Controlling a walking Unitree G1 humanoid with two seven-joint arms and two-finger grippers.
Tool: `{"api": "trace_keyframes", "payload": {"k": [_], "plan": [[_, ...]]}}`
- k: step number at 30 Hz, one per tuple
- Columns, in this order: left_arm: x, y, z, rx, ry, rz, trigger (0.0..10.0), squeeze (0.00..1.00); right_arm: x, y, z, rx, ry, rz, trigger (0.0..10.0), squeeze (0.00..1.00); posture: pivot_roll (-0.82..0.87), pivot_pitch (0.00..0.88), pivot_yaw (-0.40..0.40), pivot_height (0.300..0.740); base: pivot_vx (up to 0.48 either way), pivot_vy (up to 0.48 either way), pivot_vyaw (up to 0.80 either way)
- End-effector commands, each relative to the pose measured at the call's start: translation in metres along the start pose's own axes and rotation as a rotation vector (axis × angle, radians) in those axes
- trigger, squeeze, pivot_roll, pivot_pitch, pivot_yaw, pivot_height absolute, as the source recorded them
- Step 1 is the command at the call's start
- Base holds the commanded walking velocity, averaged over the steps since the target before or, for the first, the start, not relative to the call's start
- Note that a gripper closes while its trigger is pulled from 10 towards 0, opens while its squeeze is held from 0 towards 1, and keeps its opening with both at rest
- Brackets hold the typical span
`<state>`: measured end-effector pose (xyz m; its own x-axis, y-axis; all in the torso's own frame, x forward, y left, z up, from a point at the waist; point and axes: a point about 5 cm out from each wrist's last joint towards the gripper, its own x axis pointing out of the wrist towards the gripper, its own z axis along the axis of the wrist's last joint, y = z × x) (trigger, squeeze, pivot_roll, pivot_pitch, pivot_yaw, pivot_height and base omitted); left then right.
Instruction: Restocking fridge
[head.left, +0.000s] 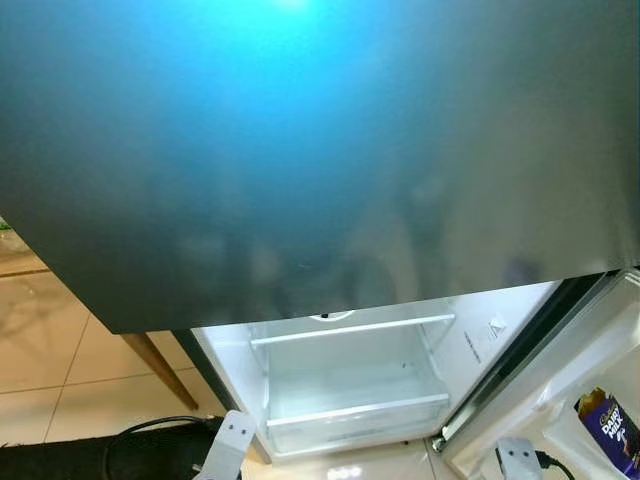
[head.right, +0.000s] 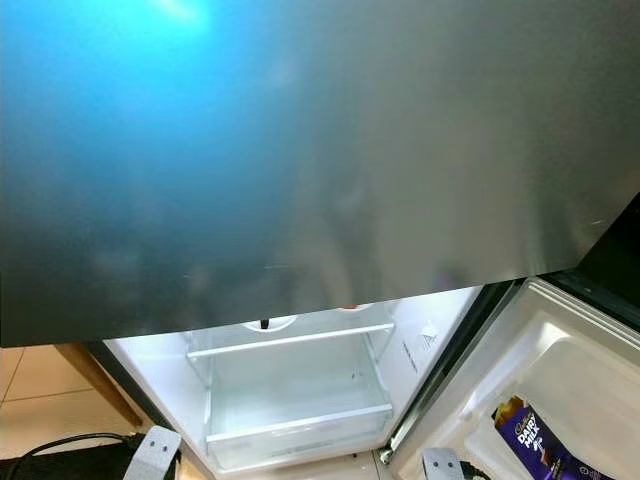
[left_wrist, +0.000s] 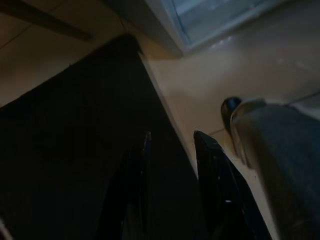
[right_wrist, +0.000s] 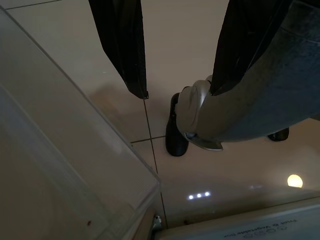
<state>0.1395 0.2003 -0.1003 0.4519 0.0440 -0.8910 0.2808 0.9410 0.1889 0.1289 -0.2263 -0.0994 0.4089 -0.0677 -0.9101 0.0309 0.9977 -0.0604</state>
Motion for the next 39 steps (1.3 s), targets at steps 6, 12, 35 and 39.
{"api": "trace_keyframes", "payload": {"k": [6,12,35,39], "plan": [[-0.001,-0.013,-0.014,0.037,0.074,-0.037,10.0,0.0,0.0,0.005,-0.01,-0.07,0.065,0.016,10.0,0.0,-0.02,0.0,-0.011,0.74,0.0,0.0,0.0],[-0.002,-0.017,-0.018,0.041,0.087,-0.044,10.0,0.0,0.0,0.004,-0.01,-0.087,0.069,0.016,10.0,0.0,-0.02,0.0,-0.013,0.74,0.0,0.0,0.0],[-0.002,-0.007,-0.014,-0.003,0.067,-0.015,10.0,0.0,0.0,0.006,-0.012,-0.077,0.079,0.014,10.0,0.0,-0.03,0.0,-0.013,0.74,0.0,0.0,0.0],[-0.002,-0.003,-0.014,-0.014,0.065,-0.003,10.0,0.0,0.0,0.005,-0.012,-0.076,0.077,0.011,10.0,0.0,-0.03,0.0,-0.016,0.74,0.0,0.0,0.0]]}}
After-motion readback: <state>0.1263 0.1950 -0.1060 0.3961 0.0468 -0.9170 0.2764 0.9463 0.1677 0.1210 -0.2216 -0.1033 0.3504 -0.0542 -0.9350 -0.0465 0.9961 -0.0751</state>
